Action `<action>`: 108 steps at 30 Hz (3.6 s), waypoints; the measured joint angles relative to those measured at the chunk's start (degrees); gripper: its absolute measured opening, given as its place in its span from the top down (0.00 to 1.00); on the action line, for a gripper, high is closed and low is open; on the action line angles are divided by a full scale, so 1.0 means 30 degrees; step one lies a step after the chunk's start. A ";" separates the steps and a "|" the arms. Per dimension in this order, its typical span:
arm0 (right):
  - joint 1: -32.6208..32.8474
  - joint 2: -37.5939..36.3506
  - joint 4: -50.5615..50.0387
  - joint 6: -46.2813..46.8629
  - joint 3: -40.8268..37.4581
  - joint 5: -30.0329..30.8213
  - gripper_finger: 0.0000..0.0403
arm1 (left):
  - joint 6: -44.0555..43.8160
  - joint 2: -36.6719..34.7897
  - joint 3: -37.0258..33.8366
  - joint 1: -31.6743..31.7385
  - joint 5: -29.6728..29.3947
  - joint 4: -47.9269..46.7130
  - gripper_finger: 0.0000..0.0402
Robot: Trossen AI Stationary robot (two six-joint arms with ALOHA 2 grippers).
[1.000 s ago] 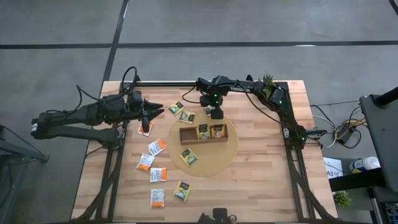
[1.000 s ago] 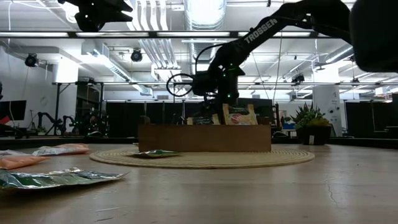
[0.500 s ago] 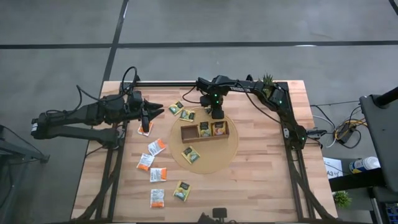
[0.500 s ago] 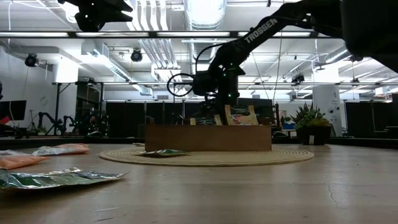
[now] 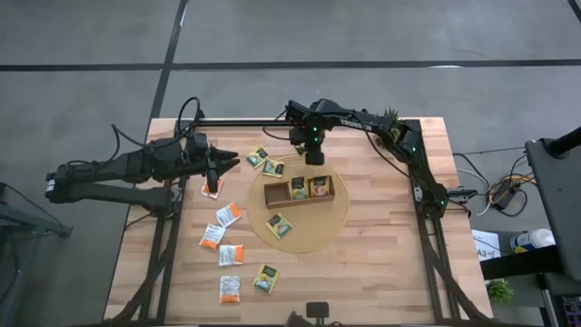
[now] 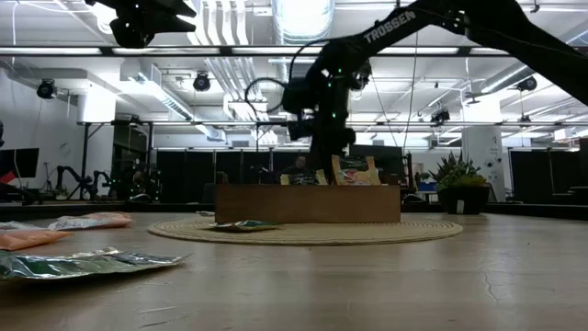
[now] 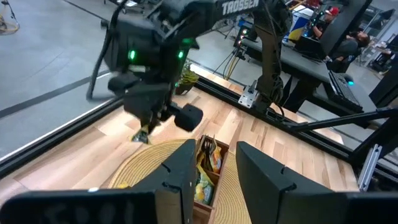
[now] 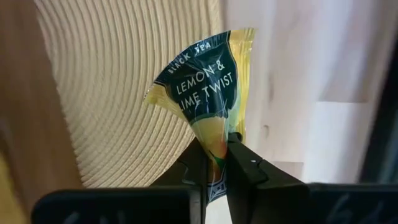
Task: Pick & Place Tea
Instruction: Put the yellow tea bag into the middle section of the wooden organizer
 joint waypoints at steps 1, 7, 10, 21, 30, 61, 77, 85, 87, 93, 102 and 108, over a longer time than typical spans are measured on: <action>0.0004 -0.0173 -0.0207 0.0136 0.0285 -0.0021 0.94 | -0.0203 0.0013 0.0000 0.0006 -0.0001 0.0056 0.73; 0.0272 -0.1576 -0.0598 0.0874 0.1731 -0.0031 0.94 | -0.1965 0.0291 0.0000 0.0006 -0.0001 0.0801 0.73; 0.0553 -0.2300 -0.0572 0.1036 0.2493 -0.0020 0.94 | -0.1998 0.0512 0.0000 0.0006 -0.0016 0.1164 0.73; 0.2929 -0.3951 0.0160 0.0322 0.5181 0.4024 0.94 | -0.3758 0.2246 0.0000 0.0028 -0.3261 0.3863 0.73; 0.5130 -0.4024 0.0773 -0.0604 0.6443 0.7751 0.94 | -0.4502 0.3568 0.0000 0.0028 -0.3471 0.6737 0.73; 0.7880 -0.4016 0.3657 -0.2119 0.6281 1.2482 0.94 | -0.2549 0.5419 0.0000 0.0006 -0.3432 1.1244 0.47; 0.8072 -0.4009 0.3693 -0.2351 0.6128 1.2205 0.94 | -0.1624 0.6701 0.0000 0.0028 -0.3427 1.2827 0.47; 0.8444 -0.3958 0.3817 -0.2701 0.6128 1.1804 0.94 | -0.1652 0.6905 0.0000 0.0028 -0.3426 1.2846 0.50; 0.8459 -0.3951 0.3824 -0.2701 0.6121 1.1746 0.94 | -0.1659 0.6905 0.0000 0.0028 -0.3433 1.2864 0.52; 0.8447 -0.3951 0.3889 -0.2701 0.6121 1.1770 0.94 | -0.1614 0.6905 0.0000 0.0028 -0.3277 1.2821 0.79; 0.8495 -0.3951 0.3967 -0.2643 0.6121 1.1760 0.88 | -0.1193 0.6905 0.0000 0.0021 -0.3222 1.2835 0.99; 0.8466 -0.4013 0.3864 -0.1685 0.6117 1.1760 0.74 | -0.1118 0.6856 0.0000 0.0016 -0.3207 1.2849 1.00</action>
